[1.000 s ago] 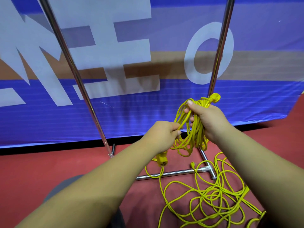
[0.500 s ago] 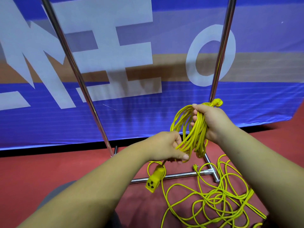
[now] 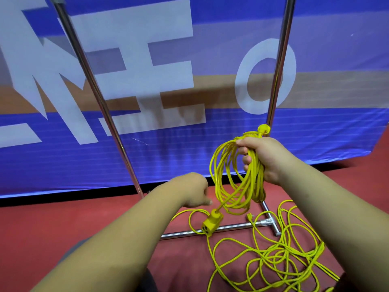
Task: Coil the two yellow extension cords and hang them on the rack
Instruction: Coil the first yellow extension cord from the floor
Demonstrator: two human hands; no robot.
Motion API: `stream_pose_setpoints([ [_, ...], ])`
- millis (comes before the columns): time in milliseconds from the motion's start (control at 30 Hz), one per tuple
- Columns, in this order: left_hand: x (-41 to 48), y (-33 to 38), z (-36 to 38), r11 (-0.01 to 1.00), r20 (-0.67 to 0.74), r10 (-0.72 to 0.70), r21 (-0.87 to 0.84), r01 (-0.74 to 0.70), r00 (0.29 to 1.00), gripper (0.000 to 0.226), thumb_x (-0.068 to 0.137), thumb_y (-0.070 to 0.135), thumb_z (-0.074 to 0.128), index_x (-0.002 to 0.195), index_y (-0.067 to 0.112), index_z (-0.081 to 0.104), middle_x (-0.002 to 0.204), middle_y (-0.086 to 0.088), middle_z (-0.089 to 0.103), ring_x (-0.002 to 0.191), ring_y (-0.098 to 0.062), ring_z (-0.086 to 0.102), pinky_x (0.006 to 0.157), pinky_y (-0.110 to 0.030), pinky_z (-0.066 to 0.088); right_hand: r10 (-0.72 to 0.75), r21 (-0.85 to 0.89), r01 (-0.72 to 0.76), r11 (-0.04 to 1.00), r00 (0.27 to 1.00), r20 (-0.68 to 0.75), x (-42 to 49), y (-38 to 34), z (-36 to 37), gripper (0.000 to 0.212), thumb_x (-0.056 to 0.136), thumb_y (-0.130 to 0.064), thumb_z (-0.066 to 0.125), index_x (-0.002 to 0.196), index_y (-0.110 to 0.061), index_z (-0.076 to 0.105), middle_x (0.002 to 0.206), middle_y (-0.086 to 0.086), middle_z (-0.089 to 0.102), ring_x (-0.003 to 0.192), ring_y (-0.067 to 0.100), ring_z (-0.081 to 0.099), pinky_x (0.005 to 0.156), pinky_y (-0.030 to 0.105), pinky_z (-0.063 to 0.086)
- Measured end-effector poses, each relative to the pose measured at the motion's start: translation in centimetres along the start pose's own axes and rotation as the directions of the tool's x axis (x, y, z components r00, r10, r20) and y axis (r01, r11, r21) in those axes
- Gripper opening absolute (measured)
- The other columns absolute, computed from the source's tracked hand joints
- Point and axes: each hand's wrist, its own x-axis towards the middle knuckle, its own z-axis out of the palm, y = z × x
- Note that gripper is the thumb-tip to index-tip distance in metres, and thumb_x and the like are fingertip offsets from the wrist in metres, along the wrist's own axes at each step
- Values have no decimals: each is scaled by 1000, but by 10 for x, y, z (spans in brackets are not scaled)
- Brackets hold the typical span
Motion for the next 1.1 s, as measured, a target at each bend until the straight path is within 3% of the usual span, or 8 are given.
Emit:
stream_pose_setpoints([
  [100,-3,-5,-18,982,-425,-126,-179,53,896,58,84,55,78,121,20,52,123,-1,51,109,-28,59,86,-47,54,53,-142,-44,989,997,62,-5,-1,-1,24,98,-13,65,77,-18,56,65,0,47,46,13,41,49,28,40],
  [200,0,-9,-35,971,-686,144,-42,-236,713,98,69,48,90,149,29,38,151,3,40,129,-26,50,100,-49,50,156,-330,-104,938,978,135,-11,3,0,24,94,-13,67,74,-16,55,64,2,47,46,16,41,51,29,39],
  [267,5,-9,-39,937,-620,324,103,-335,714,121,64,45,93,161,38,21,170,8,21,144,-24,40,110,-46,44,221,-418,-129,899,958,180,-15,6,2,21,93,-12,66,75,-15,56,65,4,48,46,17,42,50,29,41],
  [400,17,-4,-28,881,-438,440,42,-470,784,126,63,40,86,164,43,10,175,13,4,158,-24,21,119,-54,34,323,-548,-157,821,921,219,-20,14,5,27,93,-11,66,66,-16,62,64,4,48,47,18,41,49,29,40],
  [600,30,7,-26,866,-443,469,60,-497,764,98,63,44,79,152,38,39,165,16,34,157,-20,24,119,-50,36,378,-586,-200,785,905,197,-23,16,-2,35,94,-11,64,60,-17,64,62,4,47,48,17,41,48,28,40],
  [733,37,23,-16,824,-411,460,-134,-551,787,74,71,27,77,139,28,47,131,7,57,118,-19,57,95,-44,52,420,-586,-248,772,890,176,-23,17,-6,28,95,-9,64,68,-13,67,66,6,46,46,16,42,47,26,41],
  [933,38,31,-13,827,-358,350,-316,-465,866,40,86,21,66,123,23,51,106,5,61,90,-18,57,71,-34,43,428,-591,-282,756,896,120,-21,3,-11,14,94,-16,75,83,-7,73,73,9,60,52,16,52,52,30,51],
  [1100,35,28,-23,821,-372,125,-482,-307,920,9,91,25,58,100,25,56,89,1,68,70,-21,69,64,-44,58,307,-473,-196,859,936,170,-16,-7,-18,25,90,-20,82,97,-6,63,72,13,59,58,22,63,60,36,61],
])
